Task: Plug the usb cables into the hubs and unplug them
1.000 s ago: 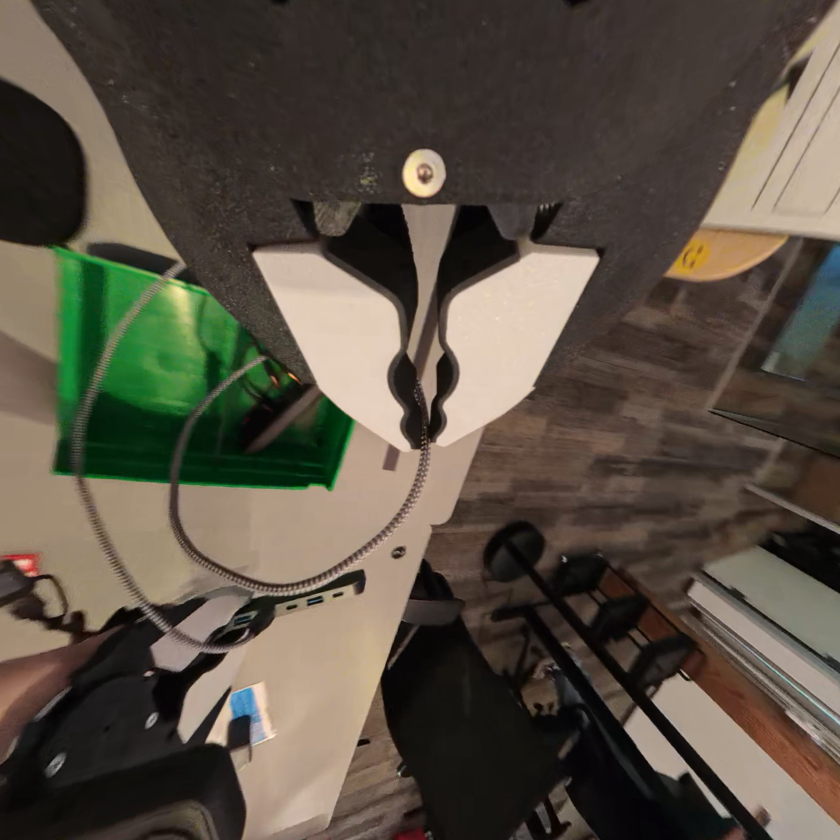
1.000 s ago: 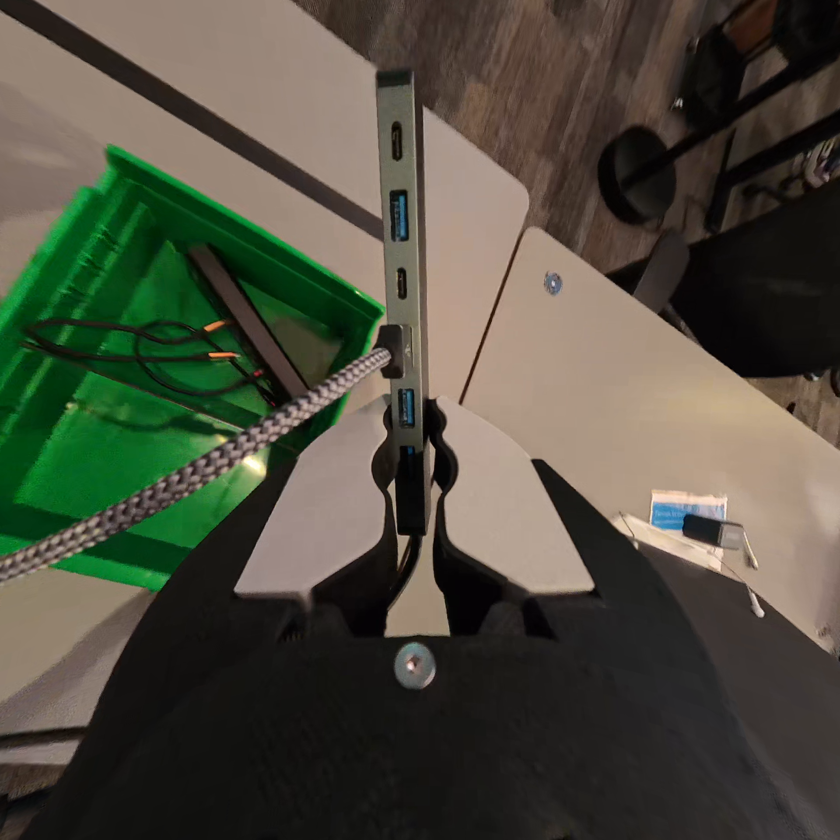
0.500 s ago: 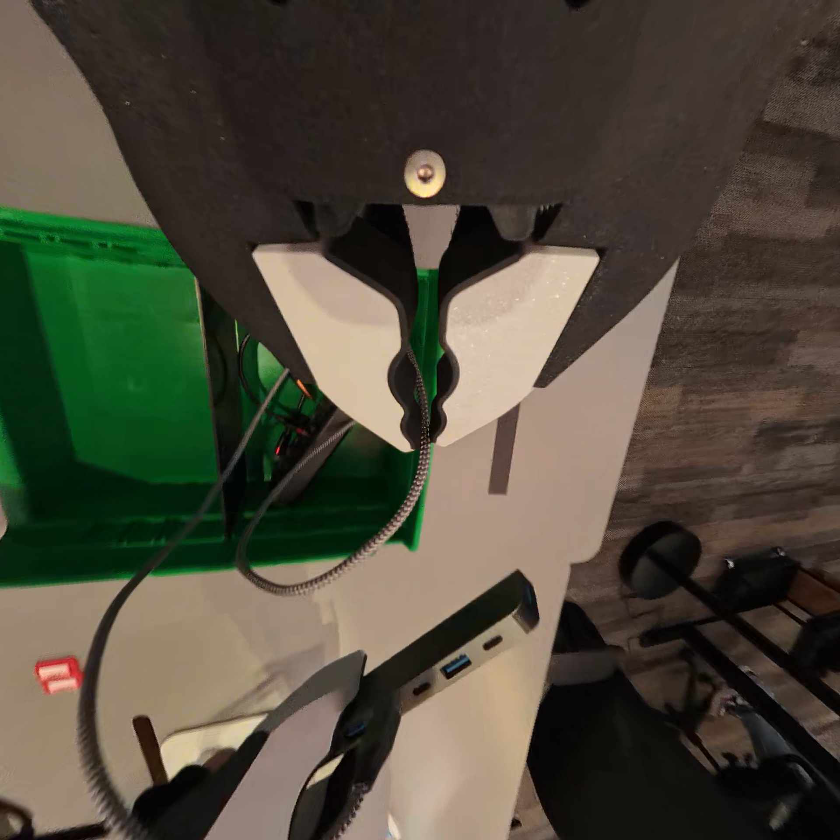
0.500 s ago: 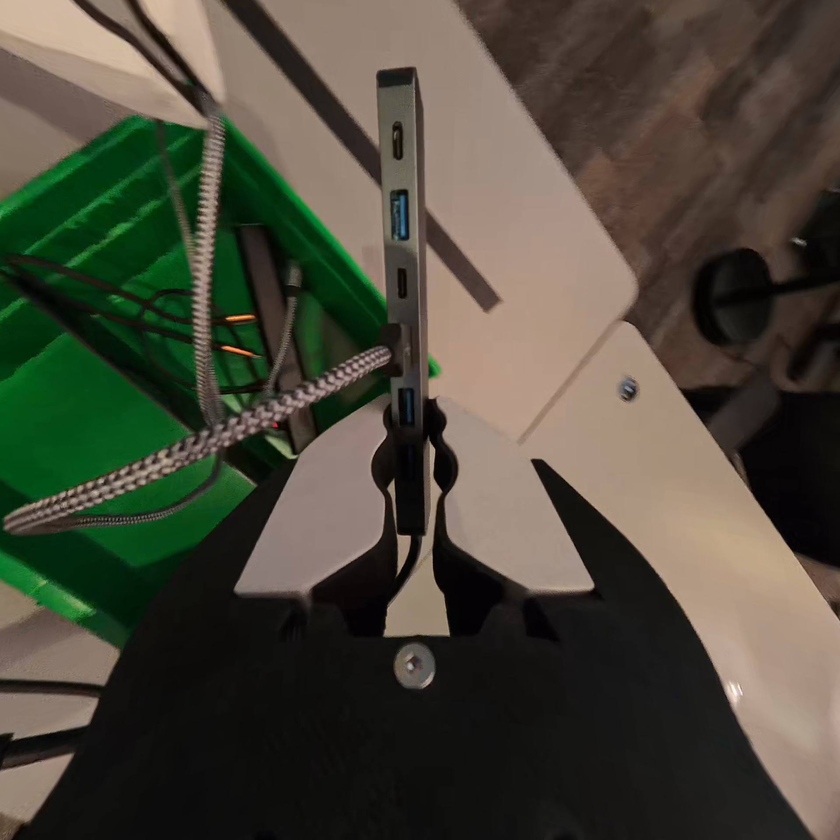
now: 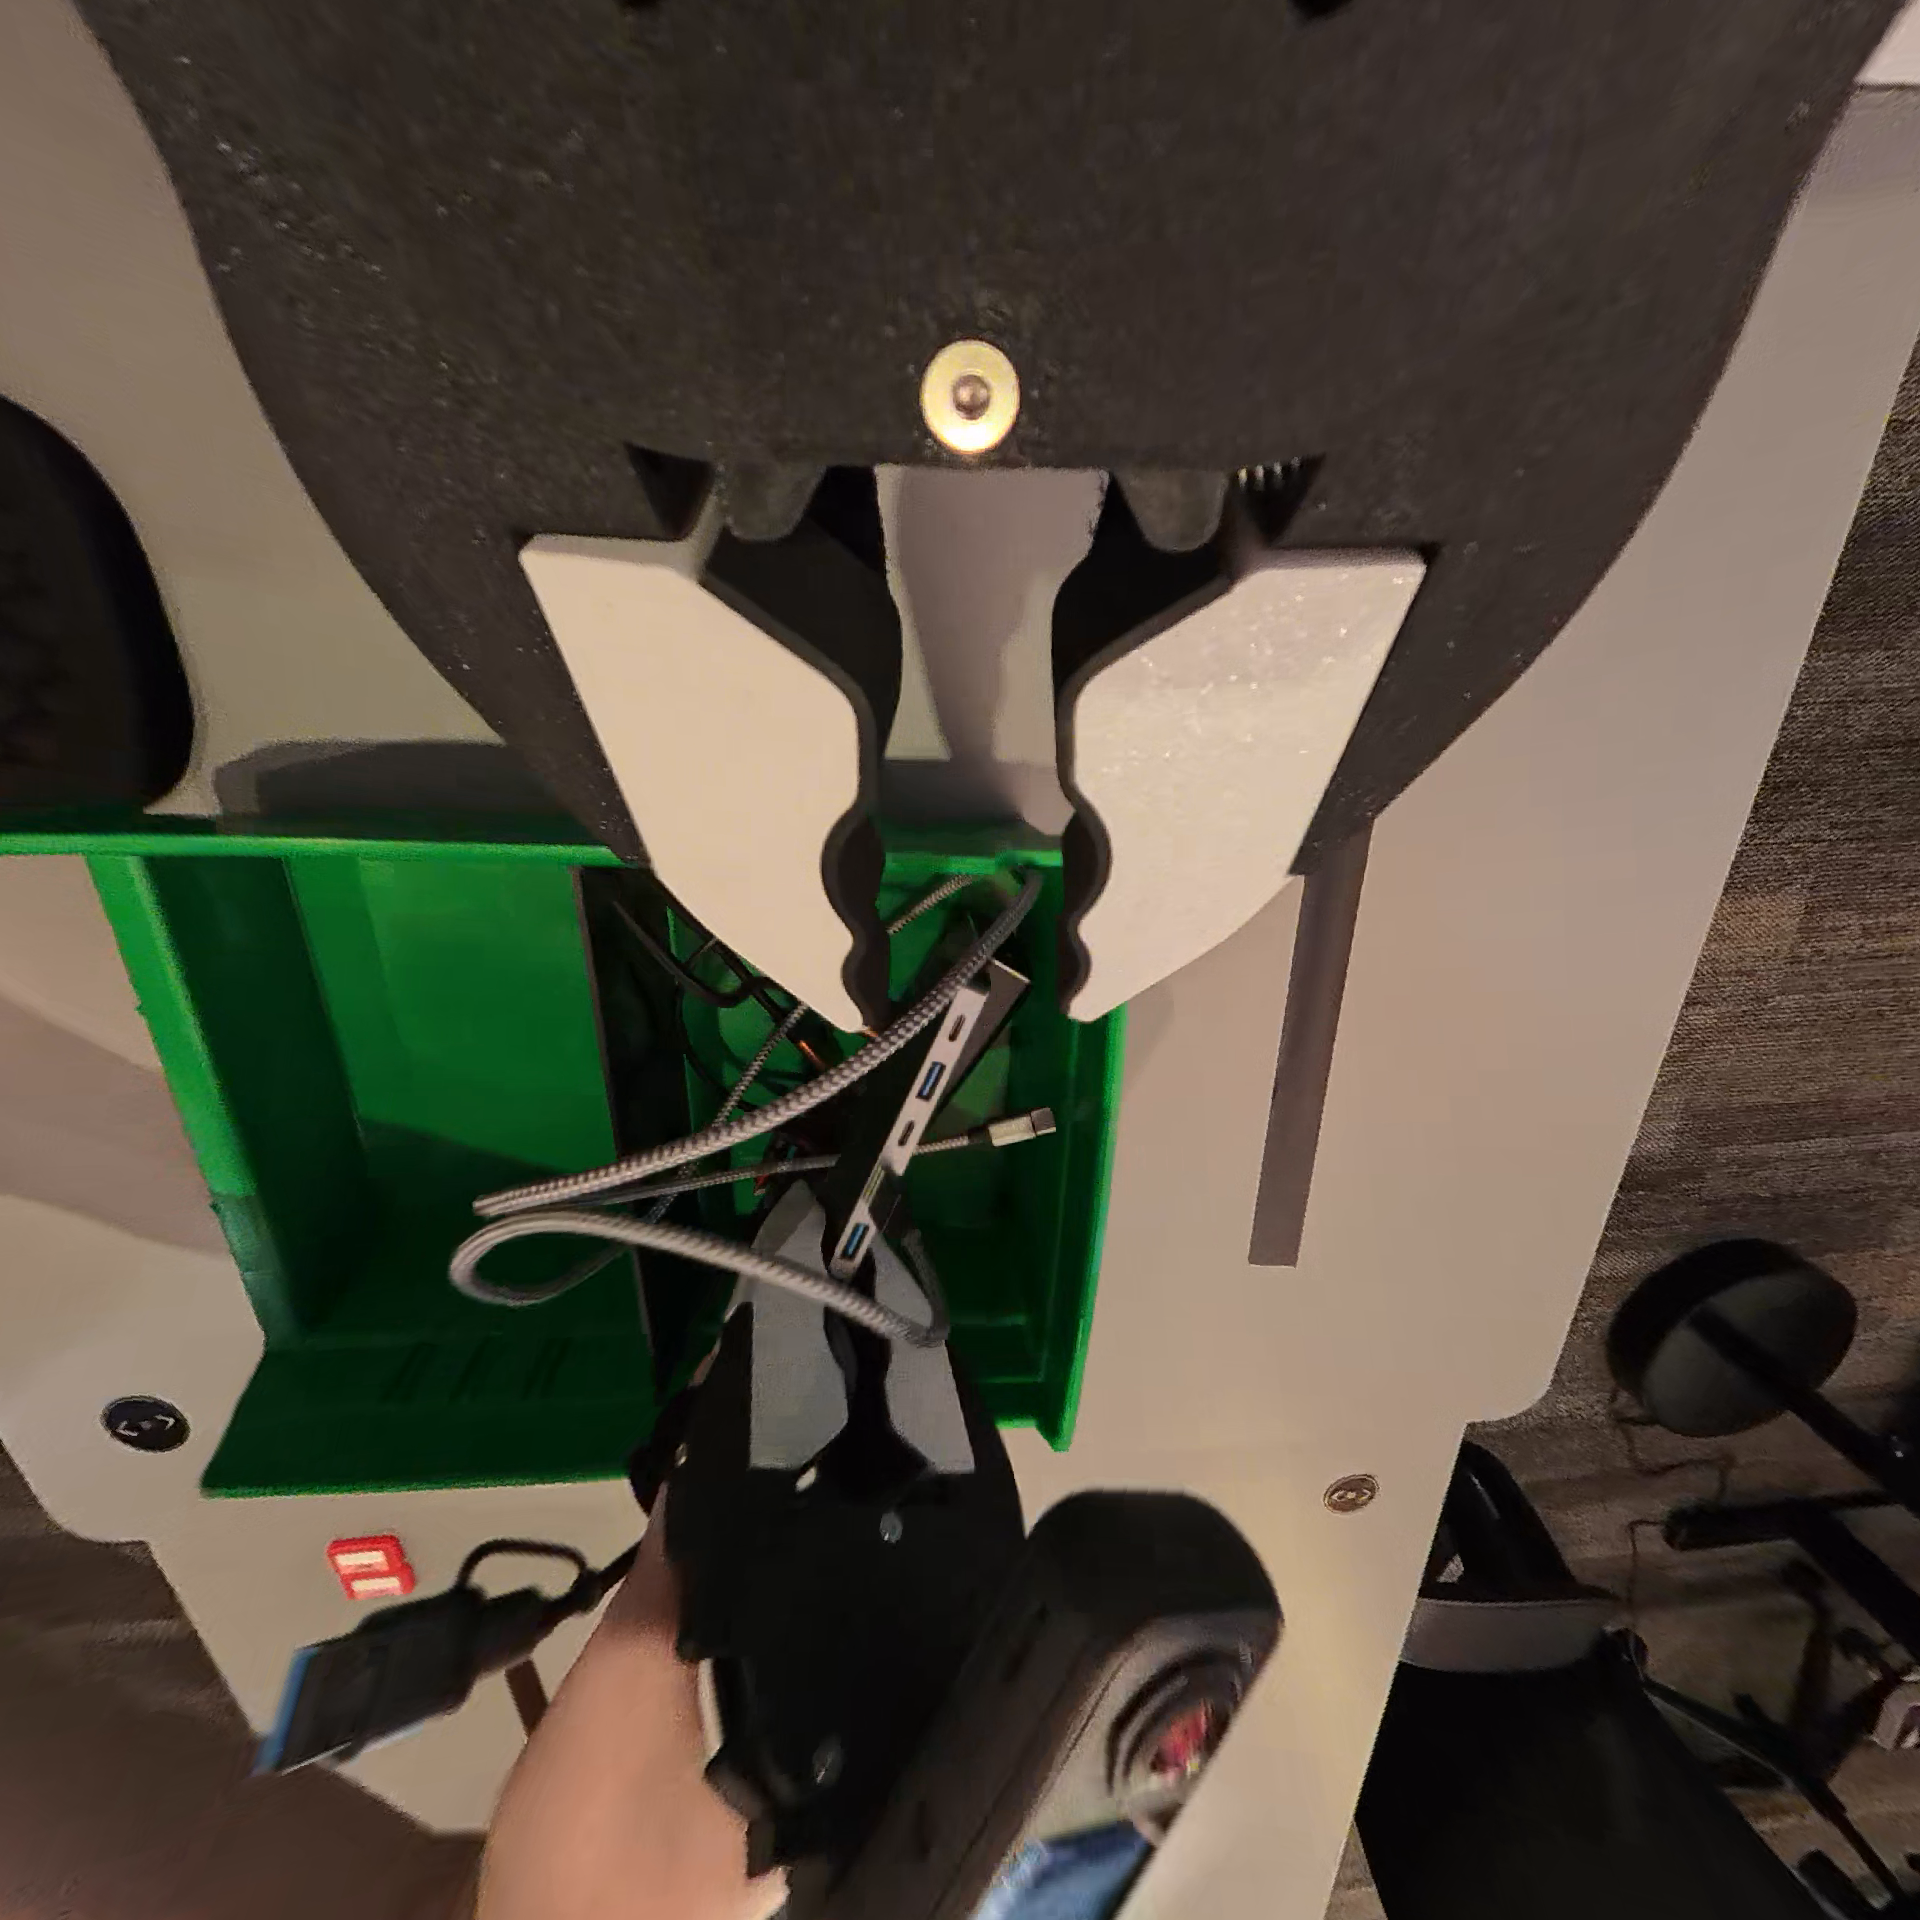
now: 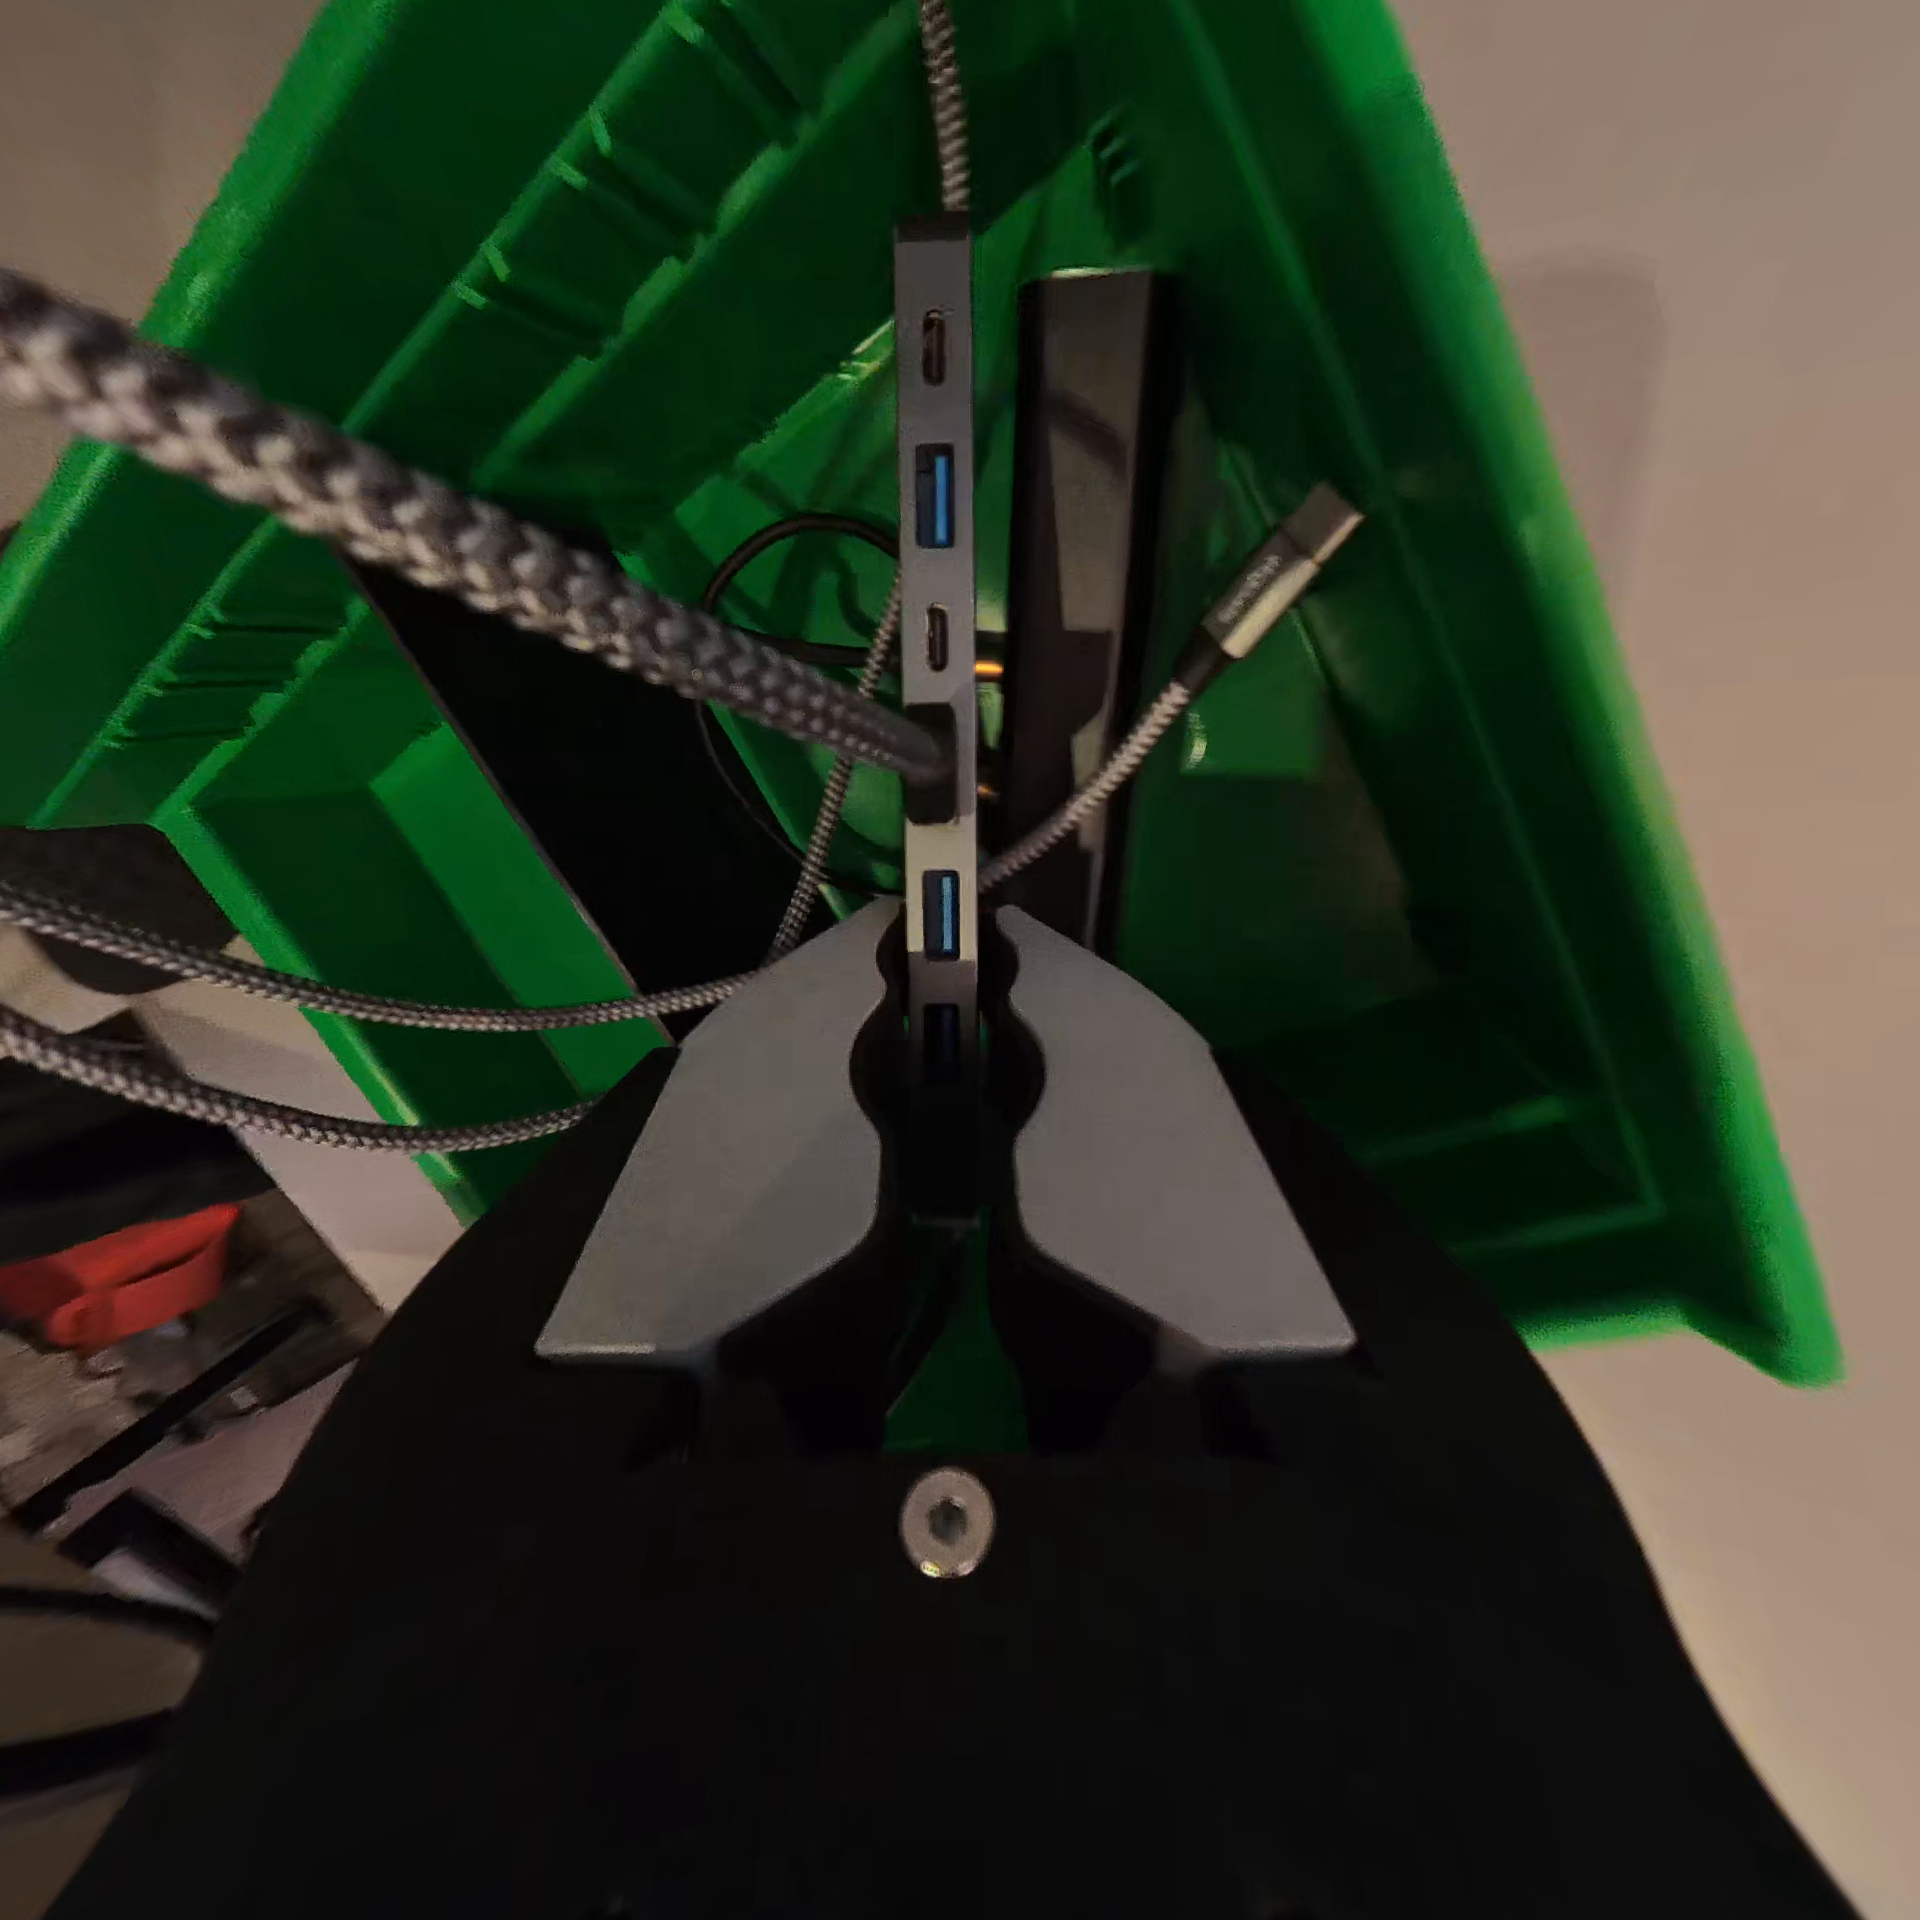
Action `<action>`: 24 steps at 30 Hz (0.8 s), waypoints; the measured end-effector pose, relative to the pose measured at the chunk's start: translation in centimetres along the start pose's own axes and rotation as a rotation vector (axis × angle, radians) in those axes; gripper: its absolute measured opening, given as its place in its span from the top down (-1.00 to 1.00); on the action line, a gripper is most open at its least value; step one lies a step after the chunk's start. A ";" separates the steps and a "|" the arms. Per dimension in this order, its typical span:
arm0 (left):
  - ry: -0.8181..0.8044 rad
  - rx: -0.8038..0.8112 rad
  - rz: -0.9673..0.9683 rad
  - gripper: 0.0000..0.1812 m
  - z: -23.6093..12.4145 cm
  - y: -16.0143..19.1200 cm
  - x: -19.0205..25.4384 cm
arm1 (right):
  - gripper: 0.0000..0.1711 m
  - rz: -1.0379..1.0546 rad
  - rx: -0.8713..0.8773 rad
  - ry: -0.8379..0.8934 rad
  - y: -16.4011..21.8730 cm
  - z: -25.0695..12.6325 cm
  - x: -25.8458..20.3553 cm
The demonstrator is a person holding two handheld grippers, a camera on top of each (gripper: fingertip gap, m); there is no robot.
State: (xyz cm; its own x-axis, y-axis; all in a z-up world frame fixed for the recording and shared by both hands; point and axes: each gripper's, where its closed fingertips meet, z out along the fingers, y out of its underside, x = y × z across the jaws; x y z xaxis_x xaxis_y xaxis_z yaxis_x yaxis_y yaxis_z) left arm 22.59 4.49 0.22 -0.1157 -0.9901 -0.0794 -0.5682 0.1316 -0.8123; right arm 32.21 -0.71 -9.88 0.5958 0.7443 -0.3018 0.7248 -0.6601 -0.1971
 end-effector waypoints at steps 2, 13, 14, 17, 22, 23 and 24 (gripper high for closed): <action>-0.011 0.004 -0.006 0.67 -0.9 0.3 0.3 | 0.85 0.015 -0.040 -0.036 0.3 0.8 -0.3; -0.064 0.075 -0.092 0.61 -6.8 1.3 2.7 | 0.81 0.132 -0.137 -0.101 0.2 2.1 -1.1; -0.073 0.068 -0.098 0.57 -7.5 1.6 3.0 | 0.80 0.131 -0.089 -0.059 -0.1 1.5 -0.5; -0.122 0.026 -0.131 0.42 -10.1 3.3 3.6 | 0.64 0.076 0.089 0.142 -1.1 -1.9 1.5; -0.193 0.003 -0.239 0.37 -16.0 5.6 4.7 | 0.75 0.041 0.309 0.360 -0.2 -7.0 1.5; -0.186 0.018 -0.262 0.38 -17.1 5.8 5.2 | 0.78 0.040 0.331 0.321 -0.1 -6.8 0.8; -0.187 0.029 -0.285 0.39 -18.1 6.1 5.5 | 0.77 0.053 0.314 0.328 0.5 -6.3 0.8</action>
State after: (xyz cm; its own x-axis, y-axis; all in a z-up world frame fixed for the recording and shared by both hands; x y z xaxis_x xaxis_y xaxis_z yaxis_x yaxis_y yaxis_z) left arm 3.74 0.70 5.32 0.1968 -0.9791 0.0508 -0.5327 -0.1503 -0.8329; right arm 35.23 0.23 -4.31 0.7442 0.6677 -0.0175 0.5803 -0.6594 -0.4780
